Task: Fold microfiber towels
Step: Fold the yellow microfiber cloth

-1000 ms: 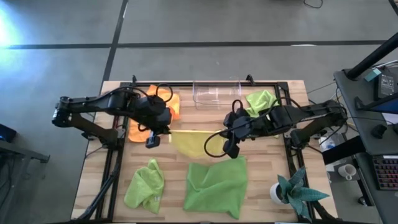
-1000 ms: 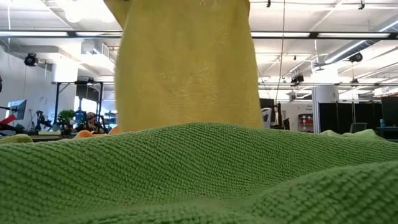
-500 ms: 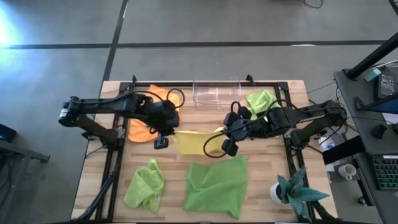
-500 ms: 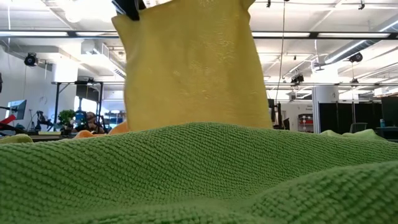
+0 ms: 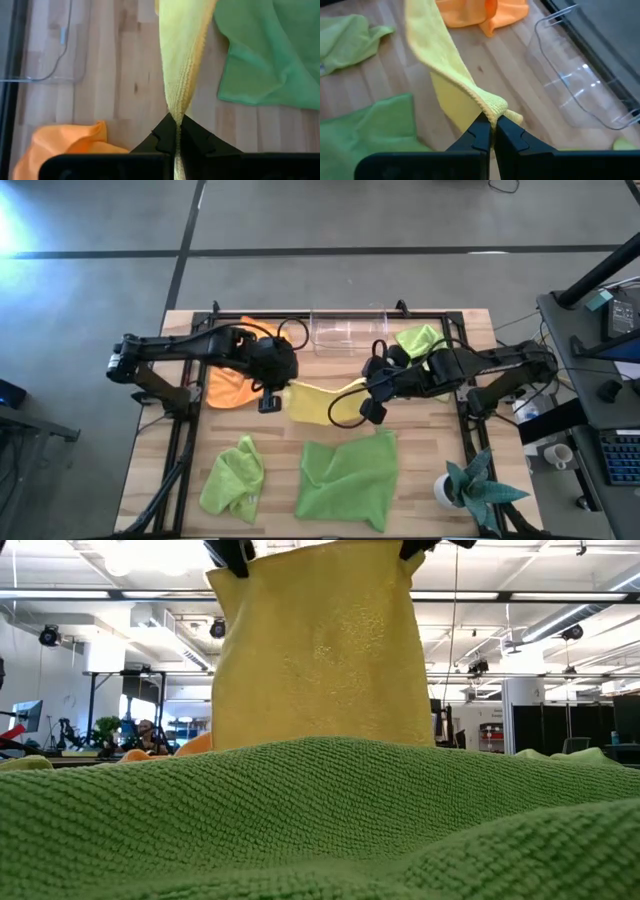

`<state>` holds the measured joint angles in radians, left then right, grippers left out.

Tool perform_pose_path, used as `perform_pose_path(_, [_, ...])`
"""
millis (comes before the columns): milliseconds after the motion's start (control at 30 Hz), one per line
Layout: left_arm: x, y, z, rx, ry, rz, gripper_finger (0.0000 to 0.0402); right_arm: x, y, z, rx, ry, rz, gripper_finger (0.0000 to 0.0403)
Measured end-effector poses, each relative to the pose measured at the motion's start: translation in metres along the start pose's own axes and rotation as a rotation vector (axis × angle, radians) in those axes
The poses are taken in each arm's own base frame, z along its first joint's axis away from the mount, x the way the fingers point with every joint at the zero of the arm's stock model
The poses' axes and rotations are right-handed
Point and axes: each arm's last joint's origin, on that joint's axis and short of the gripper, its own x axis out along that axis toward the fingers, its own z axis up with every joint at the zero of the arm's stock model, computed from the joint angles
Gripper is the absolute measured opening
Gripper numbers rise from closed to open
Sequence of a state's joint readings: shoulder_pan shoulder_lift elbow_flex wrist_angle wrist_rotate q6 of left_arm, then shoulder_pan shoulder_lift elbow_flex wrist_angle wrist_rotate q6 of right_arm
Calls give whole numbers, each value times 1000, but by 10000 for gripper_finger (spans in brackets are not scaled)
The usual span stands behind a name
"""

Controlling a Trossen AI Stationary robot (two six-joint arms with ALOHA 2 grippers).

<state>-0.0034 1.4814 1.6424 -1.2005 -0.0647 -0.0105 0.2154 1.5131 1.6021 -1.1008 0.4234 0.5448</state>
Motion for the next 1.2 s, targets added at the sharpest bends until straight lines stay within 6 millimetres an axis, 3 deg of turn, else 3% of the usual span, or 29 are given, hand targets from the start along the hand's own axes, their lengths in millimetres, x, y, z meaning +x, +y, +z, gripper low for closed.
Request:
perform_pose_path(467, [-22,24,11,88,-30,258,0,7,-34,16,-12,-52,-205,9])
perform_pose_path(700, [-28,34,18,166,-8,468,0,-2,-42,26,-82,-123,-326,9])
perform_pose_path(833, [-27,30,15,91,-22,413,0,-4,-38,25,-81,-117,-288,9])
perform_pose_path(967, [-18,22,12,-47,-31,241,0,3,-31,14,-34,-29,-187,9])
perform_pose_path(1067, [1,15,10,-135,17,98,0,15,-24,1,3,52,-135,9])
perform_pose_path(1200, [33,2,3,-144,130,30,0,33,-11,-16,62,162,-32,9])
